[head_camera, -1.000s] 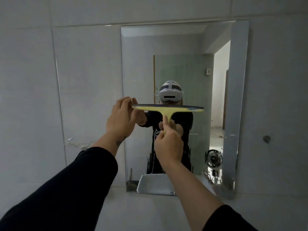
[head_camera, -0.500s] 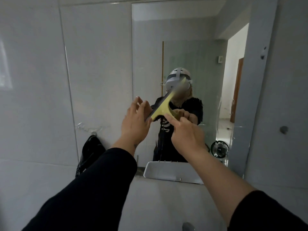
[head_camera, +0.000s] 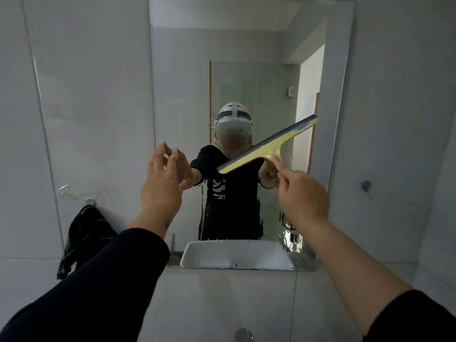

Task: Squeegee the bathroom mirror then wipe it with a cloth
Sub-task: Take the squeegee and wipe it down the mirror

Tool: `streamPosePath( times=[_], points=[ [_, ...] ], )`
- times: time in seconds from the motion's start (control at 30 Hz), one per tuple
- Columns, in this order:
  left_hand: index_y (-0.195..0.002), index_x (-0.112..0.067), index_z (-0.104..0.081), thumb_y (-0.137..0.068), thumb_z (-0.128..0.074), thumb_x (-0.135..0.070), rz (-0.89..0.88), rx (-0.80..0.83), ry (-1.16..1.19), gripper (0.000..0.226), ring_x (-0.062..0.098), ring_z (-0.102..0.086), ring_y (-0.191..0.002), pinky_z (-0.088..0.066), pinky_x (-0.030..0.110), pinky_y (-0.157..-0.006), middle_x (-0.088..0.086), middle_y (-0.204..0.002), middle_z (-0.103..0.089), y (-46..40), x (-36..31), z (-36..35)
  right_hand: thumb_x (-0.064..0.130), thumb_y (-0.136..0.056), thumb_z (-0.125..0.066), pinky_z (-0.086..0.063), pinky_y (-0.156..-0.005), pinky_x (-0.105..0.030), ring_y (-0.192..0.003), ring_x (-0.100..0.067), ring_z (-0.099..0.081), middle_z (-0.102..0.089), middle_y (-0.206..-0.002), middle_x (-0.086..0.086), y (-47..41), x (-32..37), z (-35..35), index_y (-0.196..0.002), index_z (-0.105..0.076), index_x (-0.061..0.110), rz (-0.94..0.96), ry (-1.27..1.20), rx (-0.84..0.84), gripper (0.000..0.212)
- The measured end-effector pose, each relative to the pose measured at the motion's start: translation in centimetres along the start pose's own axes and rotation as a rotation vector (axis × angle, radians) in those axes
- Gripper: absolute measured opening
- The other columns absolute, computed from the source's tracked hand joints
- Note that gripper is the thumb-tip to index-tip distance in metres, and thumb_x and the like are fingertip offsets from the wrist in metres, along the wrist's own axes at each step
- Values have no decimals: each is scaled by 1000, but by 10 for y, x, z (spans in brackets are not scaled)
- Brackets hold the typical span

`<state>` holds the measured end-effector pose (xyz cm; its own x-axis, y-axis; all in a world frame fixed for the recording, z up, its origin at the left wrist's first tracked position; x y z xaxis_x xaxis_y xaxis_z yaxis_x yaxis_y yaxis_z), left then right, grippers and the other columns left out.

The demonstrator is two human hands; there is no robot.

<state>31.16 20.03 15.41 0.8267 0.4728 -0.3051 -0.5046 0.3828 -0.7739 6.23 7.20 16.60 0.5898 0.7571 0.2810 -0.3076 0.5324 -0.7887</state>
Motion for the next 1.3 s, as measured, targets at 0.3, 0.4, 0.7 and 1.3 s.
streamPosePath(
  times=[0.3, 0.4, 0.7, 1.3],
  points=[
    [-147, -21, -23, -81, -72, -11, -31, -20, 27, 82, 29, -21, -140, -47, 50, -93, 3, -159, -4, 1, 3, -3, 23, -99, -36, -32, -47, -27, -57, -19, -43, -53, -69, -2, 30, -26, -26, -141, -32, 46, -223, -146, -14, 48],
    [-147, -19, -25, -81, -72, -13, -46, -16, 14, 80, 30, -21, -140, -46, 50, -95, 3, -159, -4, 1, 5, -3, 22, -98, -38, -23, -41, -22, -49, -11, -38, -53, -66, -2, 43, -22, -40, -141, -33, 44, -251, -232, -70, 48],
    [-147, -19, -23, -84, -70, -22, -66, 31, -18, 79, 30, -22, -138, -43, 46, -97, 5, -159, -3, 2, 3, 1, 17, -98, -39, -22, -40, -22, -44, -7, -31, -38, -50, 7, 92, -8, -76, -141, -34, 41, -330, -304, -36, 50],
    [-152, -25, -6, -87, -60, -9, -212, 144, -185, 86, 22, -10, -146, -49, 40, -95, -1, -161, 5, 2, 18, 21, 9, -94, -39, -32, -50, -30, -62, -23, -47, -50, -86, -7, 40, 137, -77, -147, -12, 41, 497, 161, 239, 68]
  ],
)
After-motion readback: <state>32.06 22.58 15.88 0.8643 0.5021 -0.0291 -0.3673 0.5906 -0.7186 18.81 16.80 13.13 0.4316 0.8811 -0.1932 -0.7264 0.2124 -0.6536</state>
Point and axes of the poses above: each hand's wrist, its own y-axis away from the middle knuckle, its own z-axis out of the back of the hand, x = y × z, the point moved 5 cm from there along -y, towards the middle knuckle
